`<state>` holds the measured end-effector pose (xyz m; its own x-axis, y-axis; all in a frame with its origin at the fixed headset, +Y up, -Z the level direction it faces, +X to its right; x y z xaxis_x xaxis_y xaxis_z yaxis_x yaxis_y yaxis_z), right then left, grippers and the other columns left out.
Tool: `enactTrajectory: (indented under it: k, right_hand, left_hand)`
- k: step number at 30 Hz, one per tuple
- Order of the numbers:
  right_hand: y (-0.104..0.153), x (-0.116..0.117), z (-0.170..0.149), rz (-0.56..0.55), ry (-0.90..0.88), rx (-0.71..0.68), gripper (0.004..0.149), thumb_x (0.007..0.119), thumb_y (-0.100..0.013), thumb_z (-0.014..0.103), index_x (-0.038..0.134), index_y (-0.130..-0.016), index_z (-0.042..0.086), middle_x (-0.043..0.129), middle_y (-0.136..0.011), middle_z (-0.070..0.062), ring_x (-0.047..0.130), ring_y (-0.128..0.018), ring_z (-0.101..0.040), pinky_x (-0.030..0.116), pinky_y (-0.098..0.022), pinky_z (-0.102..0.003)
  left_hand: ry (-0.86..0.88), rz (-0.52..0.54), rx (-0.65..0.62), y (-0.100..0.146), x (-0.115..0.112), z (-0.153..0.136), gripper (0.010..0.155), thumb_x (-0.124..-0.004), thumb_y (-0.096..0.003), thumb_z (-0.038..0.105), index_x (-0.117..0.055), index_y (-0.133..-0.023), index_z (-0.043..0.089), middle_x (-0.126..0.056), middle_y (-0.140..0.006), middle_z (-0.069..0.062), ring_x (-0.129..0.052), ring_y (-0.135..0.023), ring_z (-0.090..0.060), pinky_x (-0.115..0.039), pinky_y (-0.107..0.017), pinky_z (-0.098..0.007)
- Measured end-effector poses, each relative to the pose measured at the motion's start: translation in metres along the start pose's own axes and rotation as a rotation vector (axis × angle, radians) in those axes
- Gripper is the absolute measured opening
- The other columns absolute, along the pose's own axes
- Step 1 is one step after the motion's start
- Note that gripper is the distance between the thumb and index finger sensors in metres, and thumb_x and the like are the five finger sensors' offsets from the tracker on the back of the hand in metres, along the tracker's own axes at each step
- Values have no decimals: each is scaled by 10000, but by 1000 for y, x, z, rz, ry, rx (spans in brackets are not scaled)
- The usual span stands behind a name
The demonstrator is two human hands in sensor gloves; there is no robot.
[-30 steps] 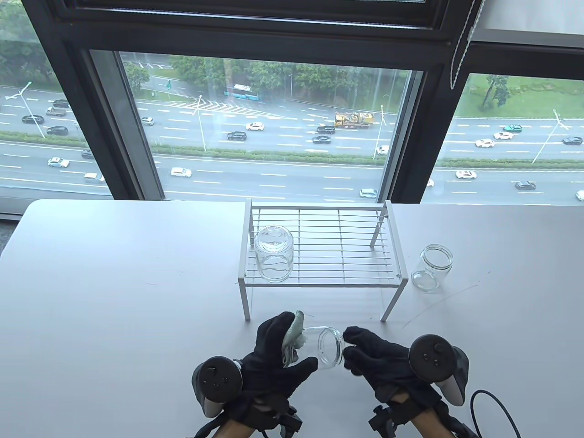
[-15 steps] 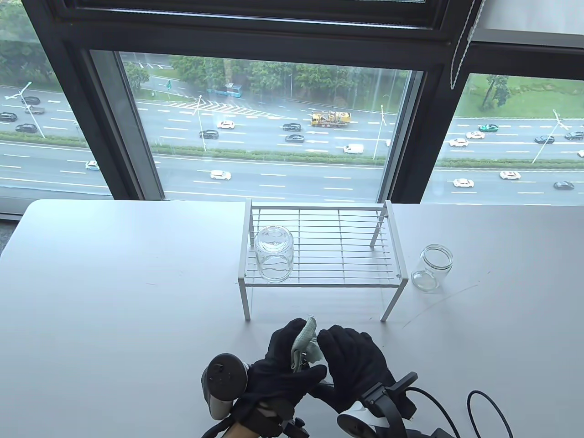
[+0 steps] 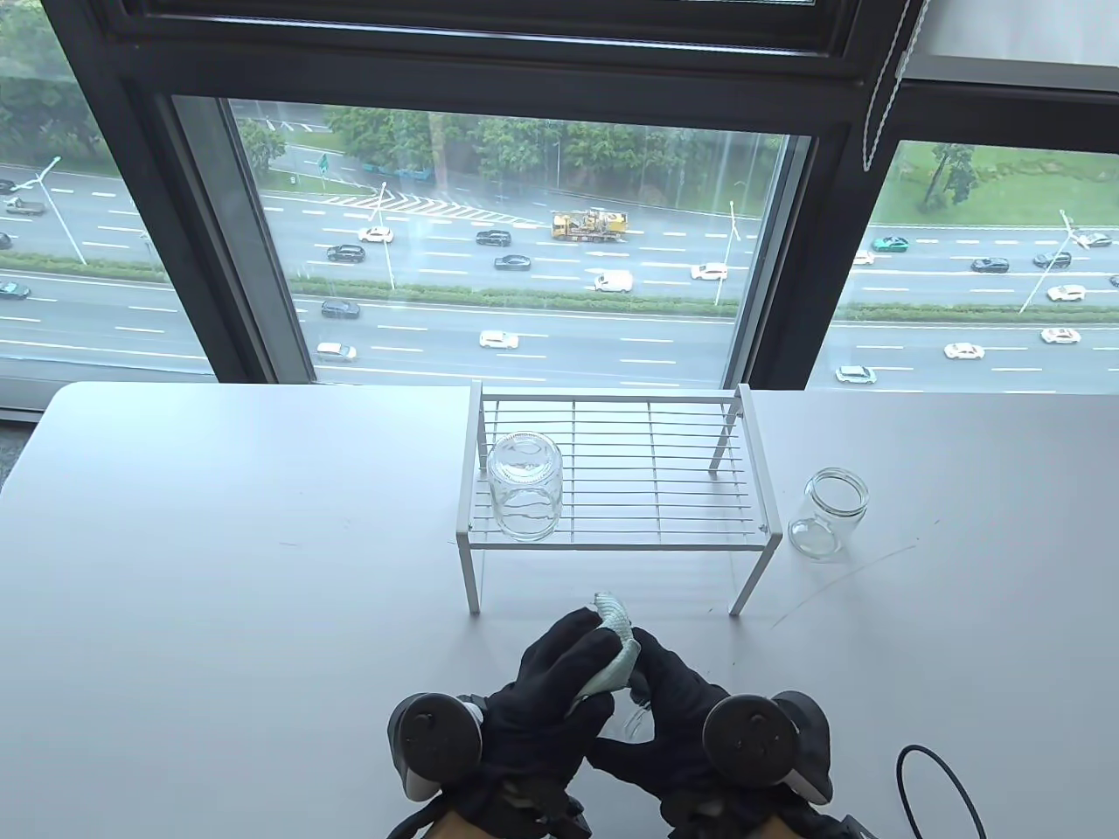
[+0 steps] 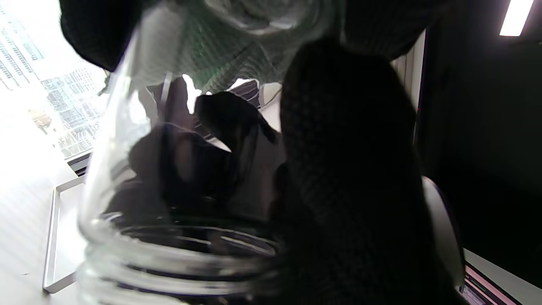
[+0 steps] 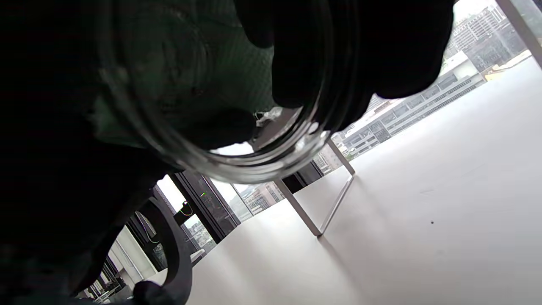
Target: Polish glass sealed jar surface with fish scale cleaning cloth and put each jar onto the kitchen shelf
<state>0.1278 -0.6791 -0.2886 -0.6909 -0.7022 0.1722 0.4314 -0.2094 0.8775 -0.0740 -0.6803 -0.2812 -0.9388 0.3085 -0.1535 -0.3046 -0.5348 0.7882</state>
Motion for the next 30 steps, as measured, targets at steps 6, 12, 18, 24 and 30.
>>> enactTrajectory:
  k: [6, 12, 18, 24, 30]
  right_hand:
    - [-4, 4, -16, 116, -351, 70, 1037, 877, -326, 742, 502, -1063, 115, 810, -929, -169, 959, -688, -376, 785, -535, -555]
    - [-5, 17, -30, 233, -645, 97, 1029, 860, -332, 752, 524, -1056, 102, 831, -911, -171, 973, -669, -366, 796, -522, -548]
    - [-5, 25, -36, 298, -805, 117, 1006, 811, -357, 771, 536, -1057, 103, 847, -903, -156, 981, -658, -351, 801, -520, -538]
    - [-6, 30, -35, 341, -834, 76, 1003, 817, -353, 760, 559, -1059, 96, 874, -910, -141, 965, -693, -379, 777, -549, -556]
    - [-8, 30, -32, 376, -661, 23, 1049, 888, -312, 734, 541, -1060, 85, 858, -955, -110, 908, -787, -391, 732, -599, -578]
  left_hand:
    - [70, 88, -76, 2, 4, 5, 564, -689, -522, 557, -642, -1050, 363, -653, -1151, -159, -647, -962, -583, -731, -615, -611]
    - [94, 89, -62, 2, 6, 2, 595, -685, -522, 575, -623, -1058, 323, -688, -1132, -158, -724, -934, -547, -787, -599, -554]
    - [98, 93, -49, 0, 11, -3, 625, -671, -510, 611, -660, -1029, 263, -742, -1090, -175, -832, -858, -516, -840, -561, -507]
    - [90, 59, -24, -2, 14, -9, 688, -676, -478, 677, -697, -1010, 240, -796, -1039, -200, -935, -752, -486, -904, -476, -474]
    - [27, -11, -14, -4, 17, -10, 724, -698, -453, 690, -748, -987, 204, -857, -976, -235, -973, -673, -484, -923, -398, -461]
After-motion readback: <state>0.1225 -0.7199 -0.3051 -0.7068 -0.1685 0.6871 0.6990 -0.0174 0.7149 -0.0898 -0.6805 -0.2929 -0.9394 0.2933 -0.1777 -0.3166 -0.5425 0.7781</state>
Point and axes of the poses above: the tracker on the back of each hand, its own z axis roughly to the thumb side, its own y axis roughly from the fingertips to the wrist, x = y × z, the point moved 3 cm from there along -y, roughly from the wrist to the fingertips
